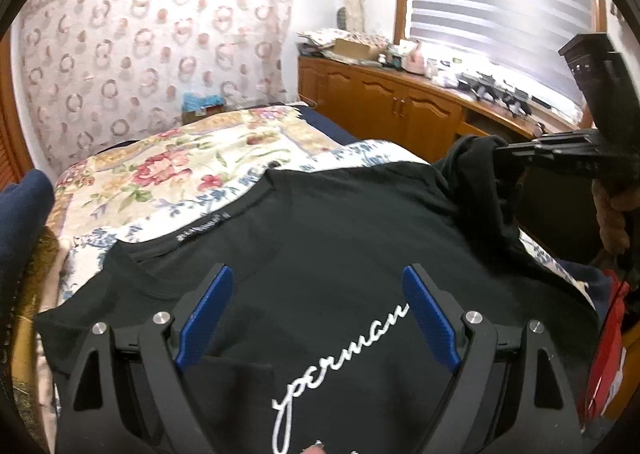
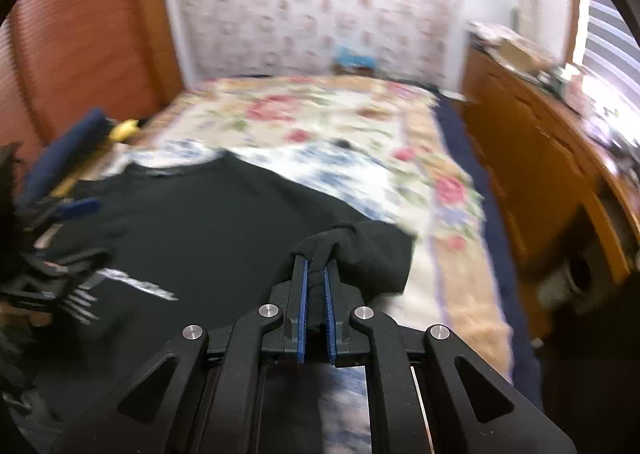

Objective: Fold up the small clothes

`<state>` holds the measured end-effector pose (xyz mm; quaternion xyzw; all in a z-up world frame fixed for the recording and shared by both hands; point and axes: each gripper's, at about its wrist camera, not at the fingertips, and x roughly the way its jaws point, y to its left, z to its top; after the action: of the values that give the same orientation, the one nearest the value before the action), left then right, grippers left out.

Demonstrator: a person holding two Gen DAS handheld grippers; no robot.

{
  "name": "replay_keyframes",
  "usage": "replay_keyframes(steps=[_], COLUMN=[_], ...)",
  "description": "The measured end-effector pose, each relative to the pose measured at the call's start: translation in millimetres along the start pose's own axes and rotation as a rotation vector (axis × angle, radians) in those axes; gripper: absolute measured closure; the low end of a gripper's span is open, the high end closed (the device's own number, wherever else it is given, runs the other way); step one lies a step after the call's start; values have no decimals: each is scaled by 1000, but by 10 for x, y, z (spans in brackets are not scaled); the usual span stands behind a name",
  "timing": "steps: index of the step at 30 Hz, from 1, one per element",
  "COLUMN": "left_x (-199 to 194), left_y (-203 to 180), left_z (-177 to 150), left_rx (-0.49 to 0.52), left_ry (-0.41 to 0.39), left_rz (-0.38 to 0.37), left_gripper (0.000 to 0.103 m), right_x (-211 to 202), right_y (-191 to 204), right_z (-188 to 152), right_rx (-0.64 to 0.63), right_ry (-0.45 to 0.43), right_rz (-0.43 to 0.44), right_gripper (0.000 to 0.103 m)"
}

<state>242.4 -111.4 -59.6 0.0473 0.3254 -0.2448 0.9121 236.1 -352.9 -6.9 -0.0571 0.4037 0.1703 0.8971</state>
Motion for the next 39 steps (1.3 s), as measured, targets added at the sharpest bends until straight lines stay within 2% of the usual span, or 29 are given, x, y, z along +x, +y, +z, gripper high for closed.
replay_keyframes(steps=[2,4,5,8,15,18,24,26,27,28,30,35,39], left_x=[2,2,1,-1,-6,-2,6,-1,-5,-6,-12,-50,-88], left_y=[35,30,28,21,26,33,89,101,105,108,126,178,271], left_z=[-6,-15,-19,-20,-16,-21,-26,-25,-25,-23,-23,-16,-15], left_rx=[-14,-17,-16,-11,-11,-11,-24,-27,-28,-29,-32,-45,-71], left_ry=[2,1,-1,-4,-4,-2,-1,-4,-6,-7,-11,-28,-42], left_rz=[-6,-4,-4,-6,-5,0,8,9,9,9,10,24,41], left_gripper=[16,16,16,16,16,16,16,16,16,16,16,16,16], right_x=[41,120,157,222,391,508,740,741,720,707,638,545,625], right_y=[189,303,320,219,-93,-154,-98,-67,-33,-8,80,332,539], right_z=[29,24,7,-64,-152,-148,-132,-138,-131,-112,-65,163,347], right_rx=[-52,-88,-93,-49,89,132,138,126,112,100,64,-6,-45], right_ry=[-24,-15,-8,14,89,106,167,169,162,152,116,47,35], right_rz=[73,65,49,56,-2,25,37,44,62,71,66,126,180], right_gripper=[94,78,76,75,74,74,74,75,88,93,98,100,100])
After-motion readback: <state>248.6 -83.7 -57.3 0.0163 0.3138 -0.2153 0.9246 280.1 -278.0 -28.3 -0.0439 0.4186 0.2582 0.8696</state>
